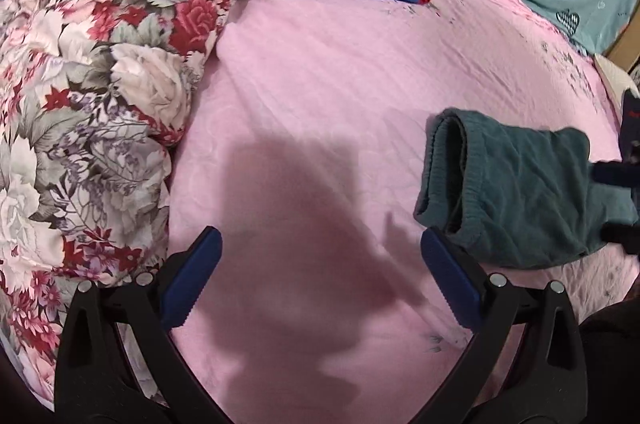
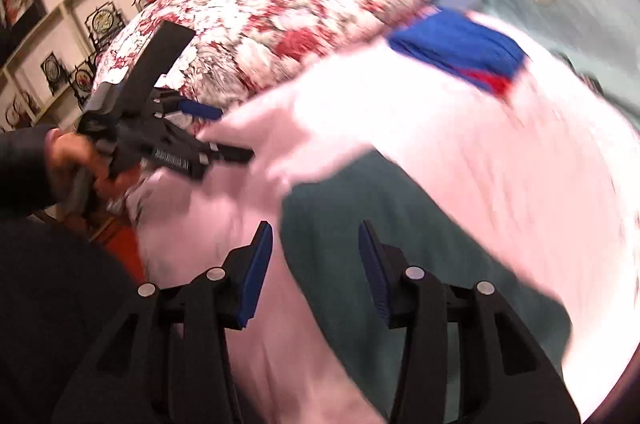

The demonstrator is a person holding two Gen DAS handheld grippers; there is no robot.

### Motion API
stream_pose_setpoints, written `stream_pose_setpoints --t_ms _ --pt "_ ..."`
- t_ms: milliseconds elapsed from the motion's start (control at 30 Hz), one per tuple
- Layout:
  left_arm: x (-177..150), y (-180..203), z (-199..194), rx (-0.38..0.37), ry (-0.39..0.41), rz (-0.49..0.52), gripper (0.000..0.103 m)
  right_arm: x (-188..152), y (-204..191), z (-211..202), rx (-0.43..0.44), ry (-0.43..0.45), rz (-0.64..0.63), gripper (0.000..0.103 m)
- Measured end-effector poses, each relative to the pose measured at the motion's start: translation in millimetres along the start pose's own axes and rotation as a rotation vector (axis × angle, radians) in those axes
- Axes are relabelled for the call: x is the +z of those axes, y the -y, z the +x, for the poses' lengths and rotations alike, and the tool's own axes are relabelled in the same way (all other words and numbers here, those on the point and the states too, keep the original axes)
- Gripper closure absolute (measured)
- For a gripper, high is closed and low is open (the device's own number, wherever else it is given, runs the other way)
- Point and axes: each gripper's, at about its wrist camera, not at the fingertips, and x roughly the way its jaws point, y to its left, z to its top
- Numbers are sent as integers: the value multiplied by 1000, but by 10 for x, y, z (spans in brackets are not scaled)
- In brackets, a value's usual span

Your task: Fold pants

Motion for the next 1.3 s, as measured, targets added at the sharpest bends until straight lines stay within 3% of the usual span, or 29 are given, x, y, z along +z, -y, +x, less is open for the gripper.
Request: stream_pose_setpoints --t_ms 100,267,300,367,433,567,700,800,900,967,1000,1033,1100,1200,1300 --pt "20 -121 -52 -15 16 -19 2 136 -210 532 -31 -44 -75 57" --pt "98 -269 -85 -60 30 -62 2 -6 -277 1149 -177 -168 -125 58" --pt "127 -291 -83 -74 30 -71 2 -19 -254 1152 -170 -153 -110 60" --pt "176 -309 -80 -102 31 -80 2 26 -180 1149 -174 -165 -64 82" --pt "261 -304 -55 -150 24 -79 2 111 -89 1068 -141 -155 1 95" --pt "477 -242 71 -297 -10 -73 2 214 -176 812 -154 -83 5 95" --pt "679 -51 476 -560 -176 -99 2 251 -184 715 -168 -61 9 95" --pt "734 92 867 -742 -343 -155 2 211 -212 656 -176 -53 8 95" --pt "756 253 1242 -877 -507 -215 2 216 -232 642 -181 -52 5 95" --pt "799 330 1330 -914 -508 -221 4 216 -238 625 -186 -48 11 95" --pt "824 354 1327 -914 -484 -212 13 220 -236 611 -189 -45 16 95" --pt "844 379 1318 -918 -459 -196 41 230 -228 599 -194 -41 20 95" --pt "912 401 1332 -891 -431 -169 75 277 -193 575 -206 -23 35 95" --pt "1049 352 1168 -814 -337 -107 86 396 -141 608 -216 -4 52 95" --pt "1218 176 907 -750 -237 -76 86 585 -190 692 -194 31 27 95"
